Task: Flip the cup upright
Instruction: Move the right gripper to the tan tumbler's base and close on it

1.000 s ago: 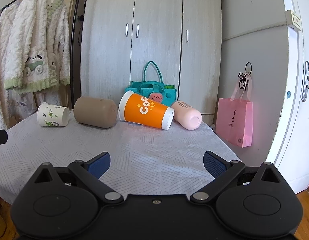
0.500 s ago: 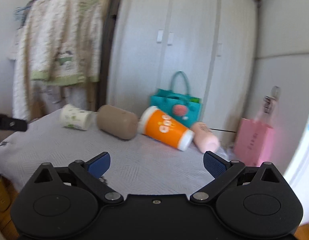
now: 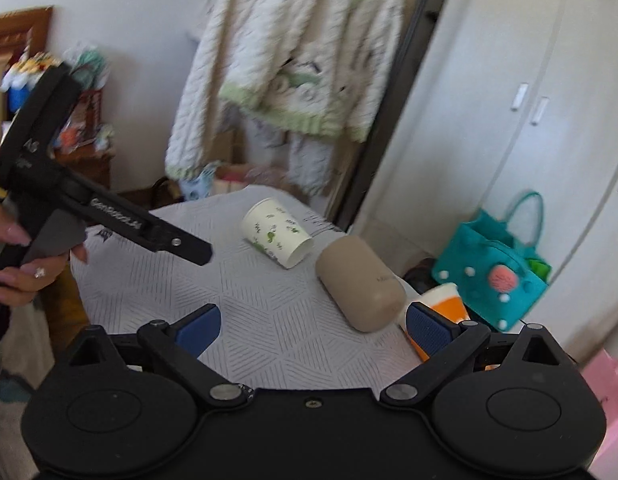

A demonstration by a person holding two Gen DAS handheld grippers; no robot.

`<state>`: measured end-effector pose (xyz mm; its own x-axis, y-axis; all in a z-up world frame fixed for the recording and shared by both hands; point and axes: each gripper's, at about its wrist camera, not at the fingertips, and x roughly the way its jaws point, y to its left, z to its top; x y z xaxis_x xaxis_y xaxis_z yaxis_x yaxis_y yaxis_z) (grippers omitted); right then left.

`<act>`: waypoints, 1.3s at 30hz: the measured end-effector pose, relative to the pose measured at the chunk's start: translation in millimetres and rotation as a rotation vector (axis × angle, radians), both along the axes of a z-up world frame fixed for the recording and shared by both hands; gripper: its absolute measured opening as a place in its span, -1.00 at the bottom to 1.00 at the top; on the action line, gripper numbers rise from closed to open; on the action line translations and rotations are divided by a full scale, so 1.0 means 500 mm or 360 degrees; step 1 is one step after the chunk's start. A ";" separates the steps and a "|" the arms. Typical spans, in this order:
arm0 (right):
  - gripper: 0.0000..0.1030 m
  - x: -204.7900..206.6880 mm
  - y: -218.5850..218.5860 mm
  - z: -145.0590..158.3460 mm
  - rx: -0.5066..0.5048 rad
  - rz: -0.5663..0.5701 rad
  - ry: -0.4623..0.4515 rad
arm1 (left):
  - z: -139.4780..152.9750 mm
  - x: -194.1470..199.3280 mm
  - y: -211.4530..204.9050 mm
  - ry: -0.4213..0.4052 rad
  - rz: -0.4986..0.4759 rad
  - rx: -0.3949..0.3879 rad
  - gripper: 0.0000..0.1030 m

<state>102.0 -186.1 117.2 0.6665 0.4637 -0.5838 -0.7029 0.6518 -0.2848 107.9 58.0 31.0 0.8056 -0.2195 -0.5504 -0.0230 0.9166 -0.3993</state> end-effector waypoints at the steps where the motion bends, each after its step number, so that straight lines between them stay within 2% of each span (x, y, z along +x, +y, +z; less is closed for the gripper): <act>1: 0.95 0.014 0.004 0.002 -0.0019 0.0024 0.0026 | 0.002 0.014 -0.003 0.0010 -0.0015 0.0007 1.00; 6: 0.93 0.089 0.022 0.014 -0.0017 0.0091 0.0221 | 0.013 0.053 -0.005 -0.0011 -0.0028 0.0024 1.00; 9: 0.93 0.118 0.031 0.010 -0.0060 0.0130 0.0270 | 0.013 0.074 -0.004 0.0004 -0.0044 0.0021 1.00; 12: 0.93 0.141 0.042 0.001 -0.0146 0.0161 0.0261 | 0.011 0.085 -0.001 -0.0019 -0.0055 0.0005 1.00; 14: 0.93 0.162 0.052 -0.003 -0.0189 0.0184 0.0262 | 0.001 0.081 0.006 -0.0035 0.0021 -0.0054 1.00; 16: 0.92 0.179 0.058 -0.010 -0.0222 0.0218 0.0256 | -0.007 0.087 0.007 -0.0034 0.0018 -0.0086 1.00; 21: 0.87 0.221 0.069 -0.016 -0.0164 0.0336 0.0323 | -0.020 0.094 0.012 -0.0055 0.0003 -0.0169 1.00; 25: 0.87 0.247 0.087 -0.035 -0.0258 0.0373 0.0289 | -0.030 0.102 0.033 -0.0122 0.0048 -0.0240 1.00; 31: 0.87 0.306 0.115 -0.088 -0.0477 0.0384 0.0289 | -0.049 0.130 0.039 -0.0098 0.0029 -0.0243 1.00; 34: 0.87 0.331 0.124 -0.111 -0.0539 0.0382 0.0292 | -0.063 0.157 0.031 -0.0034 -0.0013 -0.0225 1.00; 39: 0.88 0.357 0.136 -0.133 -0.0624 0.0391 0.0276 | -0.076 0.180 0.027 -0.0010 -0.0034 -0.0240 1.00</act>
